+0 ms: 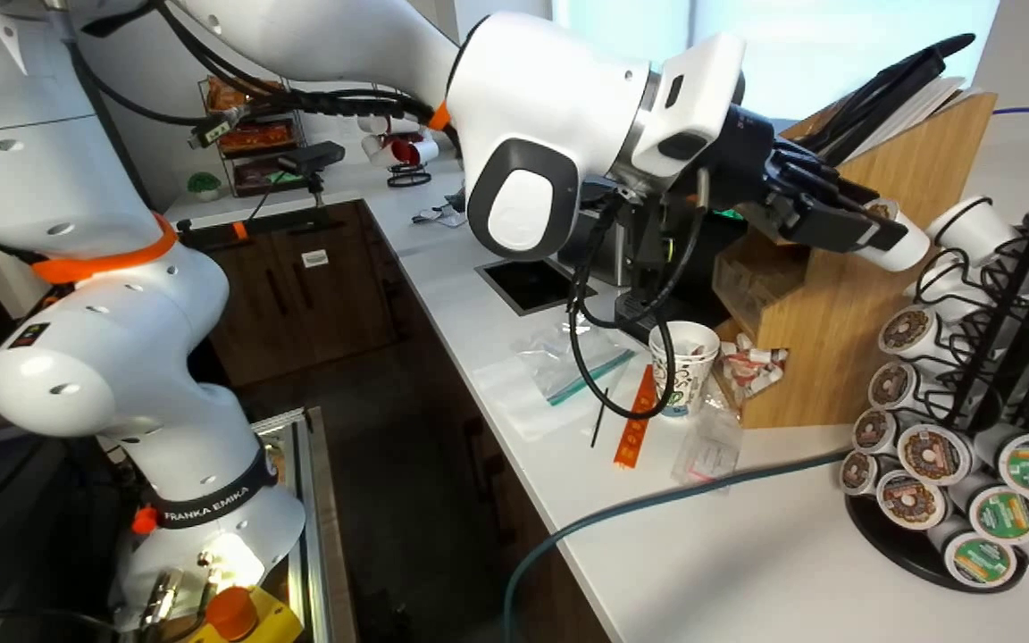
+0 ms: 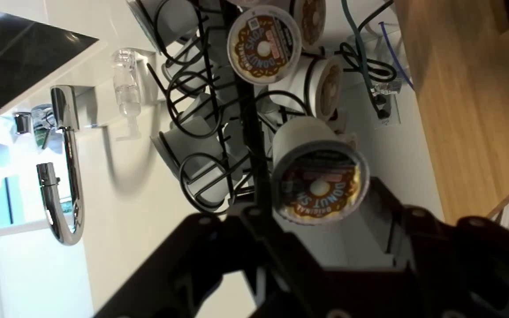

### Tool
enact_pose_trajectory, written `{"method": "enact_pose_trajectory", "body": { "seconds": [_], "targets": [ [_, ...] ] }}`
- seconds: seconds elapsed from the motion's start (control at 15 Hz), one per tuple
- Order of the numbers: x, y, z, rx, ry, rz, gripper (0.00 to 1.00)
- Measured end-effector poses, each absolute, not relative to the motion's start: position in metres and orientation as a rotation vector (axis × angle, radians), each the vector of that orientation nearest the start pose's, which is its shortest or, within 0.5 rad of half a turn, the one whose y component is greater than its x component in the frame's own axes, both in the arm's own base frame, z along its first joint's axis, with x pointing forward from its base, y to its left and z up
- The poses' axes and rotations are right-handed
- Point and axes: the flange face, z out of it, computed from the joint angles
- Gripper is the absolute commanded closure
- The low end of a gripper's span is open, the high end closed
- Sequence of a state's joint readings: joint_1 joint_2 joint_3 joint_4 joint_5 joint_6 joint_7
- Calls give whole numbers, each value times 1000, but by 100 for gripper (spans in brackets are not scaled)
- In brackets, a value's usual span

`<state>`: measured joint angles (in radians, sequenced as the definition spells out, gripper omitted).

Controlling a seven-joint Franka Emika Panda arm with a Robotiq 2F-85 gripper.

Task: Pick up the coffee pod from the counter and place it on the stand.

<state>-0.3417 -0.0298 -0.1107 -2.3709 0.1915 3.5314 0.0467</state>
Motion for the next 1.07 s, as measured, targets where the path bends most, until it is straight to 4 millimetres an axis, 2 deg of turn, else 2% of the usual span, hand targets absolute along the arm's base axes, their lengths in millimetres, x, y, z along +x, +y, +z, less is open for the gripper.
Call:
{"method": "enact_pose_trajectory", "body": {
  "seconds": [0.67,1.07],
  "targets": [
    [482,-273,475,-2533,1120,-1820,72],
    [492,-272,470,-2534,1120,-1812,72]
  ]
}}
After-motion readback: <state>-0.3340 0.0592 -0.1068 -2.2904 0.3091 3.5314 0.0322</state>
